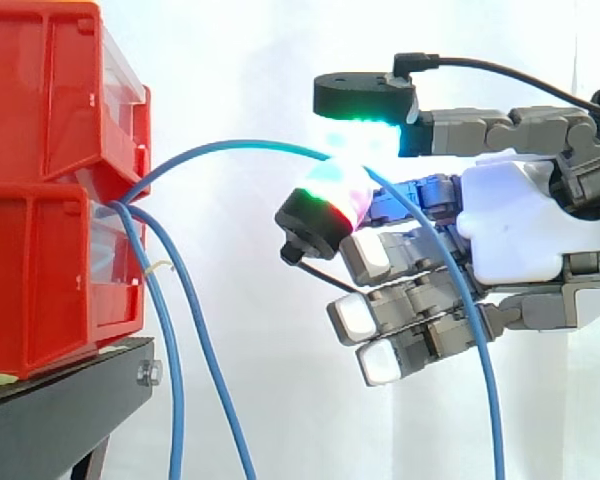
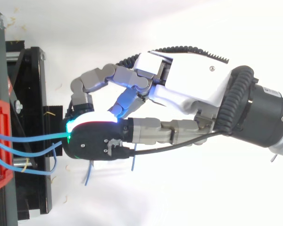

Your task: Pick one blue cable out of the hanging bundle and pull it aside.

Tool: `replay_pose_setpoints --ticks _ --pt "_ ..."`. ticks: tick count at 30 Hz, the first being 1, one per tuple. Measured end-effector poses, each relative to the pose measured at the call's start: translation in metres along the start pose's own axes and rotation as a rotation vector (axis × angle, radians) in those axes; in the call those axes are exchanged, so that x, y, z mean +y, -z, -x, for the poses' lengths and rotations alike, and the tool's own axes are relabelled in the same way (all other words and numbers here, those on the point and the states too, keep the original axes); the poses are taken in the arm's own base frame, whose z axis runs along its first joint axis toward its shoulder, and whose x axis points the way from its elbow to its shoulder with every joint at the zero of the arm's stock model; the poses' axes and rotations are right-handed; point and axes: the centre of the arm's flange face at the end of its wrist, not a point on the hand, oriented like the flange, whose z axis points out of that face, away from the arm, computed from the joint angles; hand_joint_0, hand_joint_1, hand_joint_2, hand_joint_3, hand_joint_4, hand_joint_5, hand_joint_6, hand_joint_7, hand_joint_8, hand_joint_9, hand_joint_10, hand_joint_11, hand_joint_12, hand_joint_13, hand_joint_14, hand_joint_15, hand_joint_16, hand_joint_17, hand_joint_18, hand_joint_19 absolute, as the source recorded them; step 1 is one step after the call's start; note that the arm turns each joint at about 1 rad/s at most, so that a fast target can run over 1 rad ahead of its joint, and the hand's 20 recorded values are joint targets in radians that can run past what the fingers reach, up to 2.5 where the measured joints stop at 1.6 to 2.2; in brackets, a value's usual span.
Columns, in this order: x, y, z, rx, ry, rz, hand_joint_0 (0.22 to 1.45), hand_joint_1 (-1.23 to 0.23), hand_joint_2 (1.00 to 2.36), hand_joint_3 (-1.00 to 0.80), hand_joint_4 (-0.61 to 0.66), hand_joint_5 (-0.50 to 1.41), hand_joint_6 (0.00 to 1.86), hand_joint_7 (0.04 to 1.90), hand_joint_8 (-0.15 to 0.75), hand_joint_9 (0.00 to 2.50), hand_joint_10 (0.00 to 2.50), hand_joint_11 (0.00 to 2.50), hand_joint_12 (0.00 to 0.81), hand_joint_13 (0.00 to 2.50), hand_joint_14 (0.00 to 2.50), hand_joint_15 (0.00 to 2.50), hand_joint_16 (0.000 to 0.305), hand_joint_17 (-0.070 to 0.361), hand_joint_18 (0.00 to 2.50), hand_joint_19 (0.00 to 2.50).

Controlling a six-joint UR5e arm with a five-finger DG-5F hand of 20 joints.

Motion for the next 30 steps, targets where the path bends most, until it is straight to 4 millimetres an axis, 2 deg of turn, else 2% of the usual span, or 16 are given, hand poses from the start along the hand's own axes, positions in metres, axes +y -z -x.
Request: replay_pose_setpoints --ticks 15,17,30 --pt "-0.0002 0.0001 0.0001 0.000 0.000 0.000 0.49 -0.76 1.70 0.07 -0.26 -0.03 0.85 1.46 0.298 0.98 0.02 0.63 0.463 0.93 0.02 0.69 0.060 0.136 0.80 0.57" --pt "-0.0002 0.0001 0.0001 0.000 0.000 0.000 0.50 -0.77 1.65 0.08 -0.25 -0.03 0.85 1.45 0.293 0.97 0.02 0.64 0.460 0.92 0.02 0.68 0.060 0.134 0.79 0.57" --pt "-0.0004 0.0002 0.0001 0.000 0.001 -0.001 0.50 -0.76 1.66 0.08 -0.25 -0.03 0.85 1.45 0.298 0.97 0.02 0.64 0.464 0.93 0.02 0.69 0.060 0.135 0.80 0.58"
